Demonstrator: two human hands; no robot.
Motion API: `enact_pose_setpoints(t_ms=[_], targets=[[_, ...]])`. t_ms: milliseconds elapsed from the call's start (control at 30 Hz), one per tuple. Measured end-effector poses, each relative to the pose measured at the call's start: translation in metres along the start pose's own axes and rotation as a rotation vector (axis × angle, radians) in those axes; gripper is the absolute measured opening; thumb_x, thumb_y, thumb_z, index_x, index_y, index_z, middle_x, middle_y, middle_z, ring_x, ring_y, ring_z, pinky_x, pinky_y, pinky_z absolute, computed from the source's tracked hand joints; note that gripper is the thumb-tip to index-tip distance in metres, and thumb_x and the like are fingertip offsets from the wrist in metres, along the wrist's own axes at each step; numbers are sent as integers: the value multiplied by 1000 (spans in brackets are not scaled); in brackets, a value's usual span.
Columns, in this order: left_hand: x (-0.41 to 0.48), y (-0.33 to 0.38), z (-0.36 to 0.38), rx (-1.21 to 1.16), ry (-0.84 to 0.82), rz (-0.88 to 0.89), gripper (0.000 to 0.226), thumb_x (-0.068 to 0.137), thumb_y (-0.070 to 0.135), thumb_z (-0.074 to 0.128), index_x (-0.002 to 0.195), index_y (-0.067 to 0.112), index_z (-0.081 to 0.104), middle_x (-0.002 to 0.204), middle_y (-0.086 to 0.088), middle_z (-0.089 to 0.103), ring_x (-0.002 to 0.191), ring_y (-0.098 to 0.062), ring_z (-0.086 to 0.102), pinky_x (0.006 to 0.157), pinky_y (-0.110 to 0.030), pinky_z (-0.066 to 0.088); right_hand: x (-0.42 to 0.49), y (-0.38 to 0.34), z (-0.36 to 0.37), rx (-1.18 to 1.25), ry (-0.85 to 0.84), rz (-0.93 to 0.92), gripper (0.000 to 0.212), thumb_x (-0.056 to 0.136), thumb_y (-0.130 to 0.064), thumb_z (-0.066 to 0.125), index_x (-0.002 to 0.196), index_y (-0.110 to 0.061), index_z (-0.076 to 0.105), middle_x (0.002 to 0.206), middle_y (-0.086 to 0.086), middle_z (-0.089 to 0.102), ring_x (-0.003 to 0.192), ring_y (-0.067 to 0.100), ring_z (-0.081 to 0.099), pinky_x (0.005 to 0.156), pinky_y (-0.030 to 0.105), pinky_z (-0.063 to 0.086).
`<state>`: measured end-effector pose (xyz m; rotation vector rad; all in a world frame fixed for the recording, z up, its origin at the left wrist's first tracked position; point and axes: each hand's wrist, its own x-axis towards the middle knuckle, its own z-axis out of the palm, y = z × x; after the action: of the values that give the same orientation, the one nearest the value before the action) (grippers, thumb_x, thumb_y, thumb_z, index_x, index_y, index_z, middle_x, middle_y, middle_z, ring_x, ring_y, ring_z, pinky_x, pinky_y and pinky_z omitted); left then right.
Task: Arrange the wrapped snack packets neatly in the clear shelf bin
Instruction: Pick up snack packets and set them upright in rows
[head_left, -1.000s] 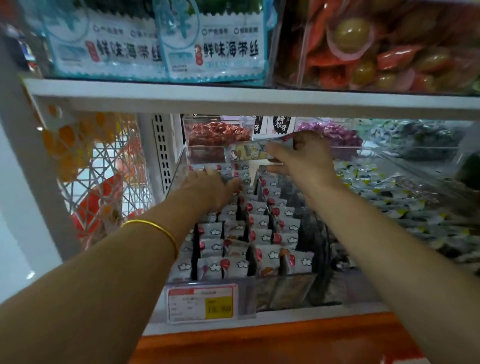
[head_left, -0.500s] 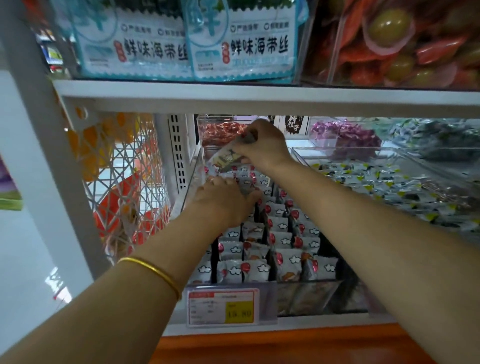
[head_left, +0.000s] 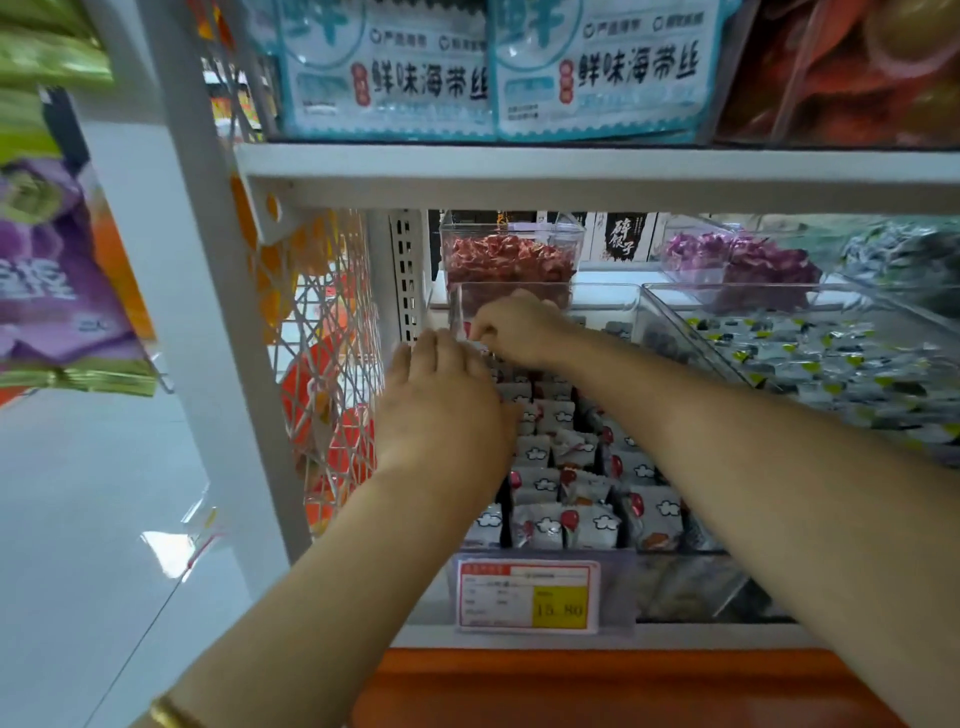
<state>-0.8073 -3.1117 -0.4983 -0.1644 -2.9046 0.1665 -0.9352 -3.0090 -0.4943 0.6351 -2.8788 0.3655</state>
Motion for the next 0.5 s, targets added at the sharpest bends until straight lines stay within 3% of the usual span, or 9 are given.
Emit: enact_pose_setpoints(t_ms=[167, 367, 500], targets=[[-1, 1, 6, -124, 101, 10, 61, 97, 42, 27, 144, 3, 23, 155, -16, 14, 143, -29, 8, 116, -37, 8, 19, 9, -9, 117, 148, 56, 20, 91, -6, 52, 99, -10, 69, 113, 5, 66, 107, 19, 59, 96, 34, 46], [-3, 1, 8, -169, 162, 24, 59, 98, 41, 28, 143, 3, 26, 154, -17, 15, 143, -29, 8, 116, -36, 7, 36, 3, 7, -198, 204, 58, 15, 89, -13, 58, 98, -6, 66, 104, 8, 62, 112, 25, 49, 88, 37, 47], [-4, 1, 8, -201, 171, 20, 56, 97, 39, 31, 141, 3, 31, 154, -18, 17, 143, -29, 9, 116, -35, 8, 40, -2, 10, -226, 177, 72, 14, 88, -12, 57, 97, -5, 64, 106, 9, 61, 110, 24, 50, 88, 37, 48]])
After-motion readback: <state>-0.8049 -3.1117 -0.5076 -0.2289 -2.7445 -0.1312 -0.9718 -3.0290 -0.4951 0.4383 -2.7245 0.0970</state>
